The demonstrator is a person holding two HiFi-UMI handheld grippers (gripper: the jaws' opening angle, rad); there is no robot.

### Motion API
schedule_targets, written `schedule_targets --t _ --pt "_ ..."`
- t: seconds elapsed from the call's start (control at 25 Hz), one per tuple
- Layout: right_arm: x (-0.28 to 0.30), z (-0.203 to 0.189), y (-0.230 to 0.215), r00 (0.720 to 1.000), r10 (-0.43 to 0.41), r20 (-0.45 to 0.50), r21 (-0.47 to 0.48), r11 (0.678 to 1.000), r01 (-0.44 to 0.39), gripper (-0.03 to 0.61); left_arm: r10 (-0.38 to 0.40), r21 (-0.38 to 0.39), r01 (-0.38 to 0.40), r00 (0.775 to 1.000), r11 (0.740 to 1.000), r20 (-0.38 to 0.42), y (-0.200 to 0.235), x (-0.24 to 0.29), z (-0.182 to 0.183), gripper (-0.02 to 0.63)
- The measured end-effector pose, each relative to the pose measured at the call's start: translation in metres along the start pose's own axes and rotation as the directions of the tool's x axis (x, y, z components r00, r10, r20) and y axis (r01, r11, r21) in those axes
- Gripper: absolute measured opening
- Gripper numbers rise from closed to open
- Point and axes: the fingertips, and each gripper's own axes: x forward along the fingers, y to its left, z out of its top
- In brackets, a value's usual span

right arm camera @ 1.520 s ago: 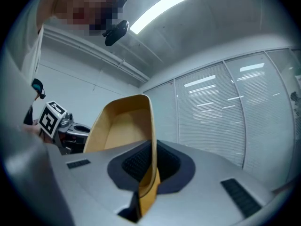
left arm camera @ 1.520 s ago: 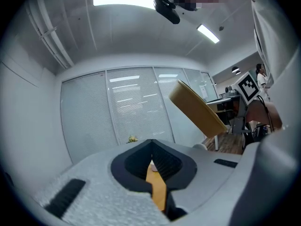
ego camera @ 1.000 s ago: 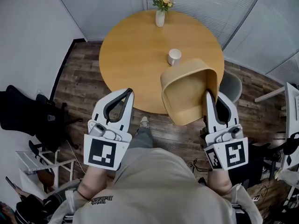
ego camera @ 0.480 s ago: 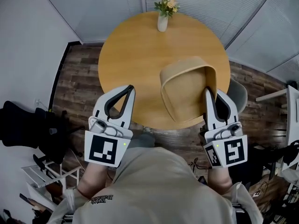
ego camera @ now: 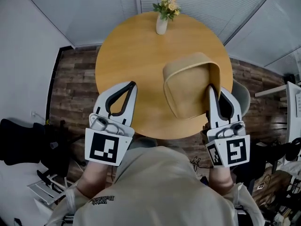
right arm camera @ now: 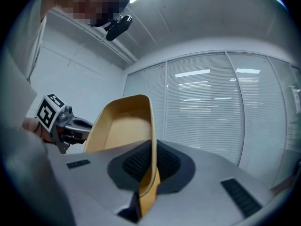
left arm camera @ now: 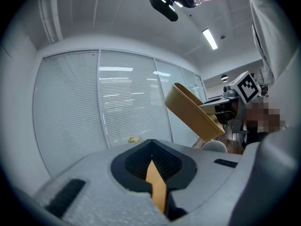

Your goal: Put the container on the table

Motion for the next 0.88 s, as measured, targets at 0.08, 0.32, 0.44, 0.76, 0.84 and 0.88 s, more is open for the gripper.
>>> schedule_targets --t 0.08,0.32,0.44,0.76,0.84,0.88 --pt "0.012 -0.002 0.003 1.000 -0.001 -0.011 0.009 1.000 0.001 0.031 -0.010 -0.008 0.010 1.000 1.000 0.001 0.010 0.007 -0.004 0.021" --pt "0.030 -0.004 0.005 0.999 -0.005 -0.038 0.042 0.999 0.006 0.031 -0.038 -0.024 0.038 0.999 0.999 -0.012 0.026 0.020 -0.014 0.021" --pt "0.033 -0.009 0.002 0.999 0.009 -0.046 0.096 0.995 -0.004 0.031 -0.042 -0.004 0.042 0.999 0.999 -0.009 0.026 0.026 -0.017 0.021" --pt "0.039 -0.015 -0.019 0.998 0.032 -0.055 0.112 0.993 -0.025 0.031 -0.033 -0.036 0.032 0.999 0.999 -0.021 0.018 0.043 -0.016 0.021" --pt "0.042 -0.018 -0.026 0.998 0.034 -0.054 0.111 0.993 -0.028 0.031 -0.025 -0.033 0.023 0.999 0.999 -0.032 0.016 0.047 -0.015 0.021" --pt "0.043 -0.020 -0.029 0.998 0.034 -0.056 0.110 0.994 -0.028 0.031 -0.019 -0.029 0.018 0.999 0.999 -0.038 0.015 0.049 -0.015 0.021"
